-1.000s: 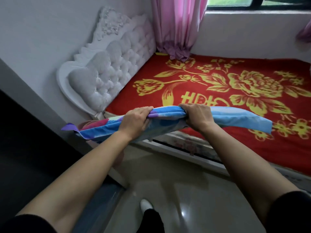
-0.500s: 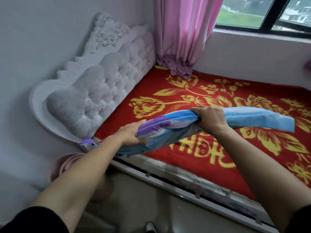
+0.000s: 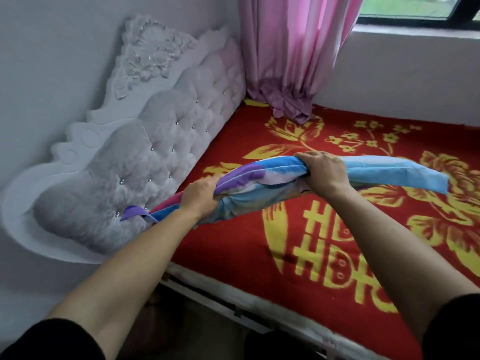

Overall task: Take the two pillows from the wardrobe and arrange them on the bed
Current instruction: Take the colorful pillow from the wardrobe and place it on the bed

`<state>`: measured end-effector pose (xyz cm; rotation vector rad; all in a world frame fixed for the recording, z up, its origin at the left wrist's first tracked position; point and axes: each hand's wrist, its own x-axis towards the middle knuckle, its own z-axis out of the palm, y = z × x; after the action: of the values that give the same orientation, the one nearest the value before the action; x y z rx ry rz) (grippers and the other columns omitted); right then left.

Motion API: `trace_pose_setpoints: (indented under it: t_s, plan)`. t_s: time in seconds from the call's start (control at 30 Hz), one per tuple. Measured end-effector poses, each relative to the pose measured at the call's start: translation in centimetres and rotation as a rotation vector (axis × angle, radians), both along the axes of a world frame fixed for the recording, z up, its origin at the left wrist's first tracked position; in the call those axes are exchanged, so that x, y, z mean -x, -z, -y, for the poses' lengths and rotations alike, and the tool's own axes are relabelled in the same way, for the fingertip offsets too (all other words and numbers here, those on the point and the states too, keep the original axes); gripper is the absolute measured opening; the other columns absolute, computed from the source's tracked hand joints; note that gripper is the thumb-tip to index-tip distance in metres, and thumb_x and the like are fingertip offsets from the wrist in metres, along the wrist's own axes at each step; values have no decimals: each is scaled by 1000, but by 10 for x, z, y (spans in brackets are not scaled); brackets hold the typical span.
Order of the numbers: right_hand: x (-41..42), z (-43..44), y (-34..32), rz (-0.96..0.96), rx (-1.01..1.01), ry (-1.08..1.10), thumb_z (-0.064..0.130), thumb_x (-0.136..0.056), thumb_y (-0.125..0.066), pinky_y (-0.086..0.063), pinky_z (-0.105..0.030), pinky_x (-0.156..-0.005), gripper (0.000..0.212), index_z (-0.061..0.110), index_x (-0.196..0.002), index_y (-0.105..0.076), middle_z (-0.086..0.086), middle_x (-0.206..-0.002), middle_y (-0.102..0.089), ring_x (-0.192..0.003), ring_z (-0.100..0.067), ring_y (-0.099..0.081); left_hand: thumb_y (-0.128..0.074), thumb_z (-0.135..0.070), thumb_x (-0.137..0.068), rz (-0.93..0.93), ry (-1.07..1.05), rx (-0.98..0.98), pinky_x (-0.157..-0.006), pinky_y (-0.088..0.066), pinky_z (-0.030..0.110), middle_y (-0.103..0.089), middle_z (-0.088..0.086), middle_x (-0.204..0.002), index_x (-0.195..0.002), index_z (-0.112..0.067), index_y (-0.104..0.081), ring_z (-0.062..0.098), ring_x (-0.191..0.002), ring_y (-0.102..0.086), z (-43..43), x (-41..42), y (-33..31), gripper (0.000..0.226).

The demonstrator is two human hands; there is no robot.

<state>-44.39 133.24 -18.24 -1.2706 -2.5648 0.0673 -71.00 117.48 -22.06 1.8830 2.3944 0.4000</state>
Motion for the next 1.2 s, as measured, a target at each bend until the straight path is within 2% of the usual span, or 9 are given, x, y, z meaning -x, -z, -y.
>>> trace_pose_setpoints:
  t_s: [0.17,0.3,0.53,0.7,0.77,0.93,1.07,1.13,1.2]
  plan:
    - [45,-79,20,-22,34,-10,27,-74,-73,-39,-42,-102,54,31,-127,-62,4,-126,-67,-117,-26,-59,-57,-35,-81,23,-60,-45,-67,-49,33,-71,5,-103,-128,-30,-54,33,-89,-67,-62,30,0,47]
    - [88,-123,35,-13,81,-40,23,-79,-70,-33,-49,-111,52,30,-129,-60,3,-129,-64,-120,-27,-55,-64,-25,-74,-7,-141,7,-72,-52,38,-70,9,-105,-131,-25,-54,35,-91,-66,-95,57,4,58]
    - [182,-178,65,-42,175,-76,24,-83,-66,-20,-54,-118,49,31,-132,-60,4,-128,-62,-122,-27,-50,-61,-15,-72,1,-216,7,-71,-53,38,-71,10,-99,-127,-22,-57,35,-87,-66,-133,131,32,56]
    - [243,-197,106,-46,169,-16,12,-89,-59,-10,-55,-122,54,25,-141,-52,-6,-143,-51,-138,-32,-37,-71,-15,-72,-16,-248,-47,-79,-53,47,-69,16,-113,-130,-11,-56,39,-97,-65,-155,185,75,60]
    - [255,-202,134,-8,151,57,11,-92,-52,-15,-54,-120,53,26,-142,-49,-6,-147,-48,-140,-33,-34,-74,-15,-70,-27,-237,-31,-81,-52,48,-66,15,-118,-131,-11,-55,38,-102,-63,-165,194,99,64]
    - [237,-202,227,-57,425,365,5,-87,-51,-43,-40,-103,51,22,-135,-60,-6,-136,-60,-128,-35,-51,-66,-30,-78,37,-98,268,-95,-49,44,-47,5,-145,-143,-24,-41,31,-122,-53,-192,163,175,70]
    - [204,-168,298,-54,735,642,3,-83,-52,-45,-39,-99,43,11,-123,-65,-23,-128,-62,-120,-40,-57,-60,-46,-86,-16,136,547,-91,-49,46,-11,15,-162,-150,-22,-24,37,-125,-49,-187,124,235,77]
    - [190,-144,328,15,888,719,11,-92,-49,-41,-42,-105,35,9,-124,-62,-28,-135,-55,-126,-42,-51,-51,-58,-88,70,211,711,-98,-44,50,2,16,-163,-153,-27,-17,39,-133,-39,-176,114,261,80]
    - [185,-124,351,-13,1057,743,24,-103,-40,-38,-38,-107,42,6,-140,-51,-24,-148,-46,-134,-36,-46,-38,-63,-93,219,149,872,-111,-30,55,10,14,-162,-155,-29,-8,38,-146,-18,-172,119,286,77]
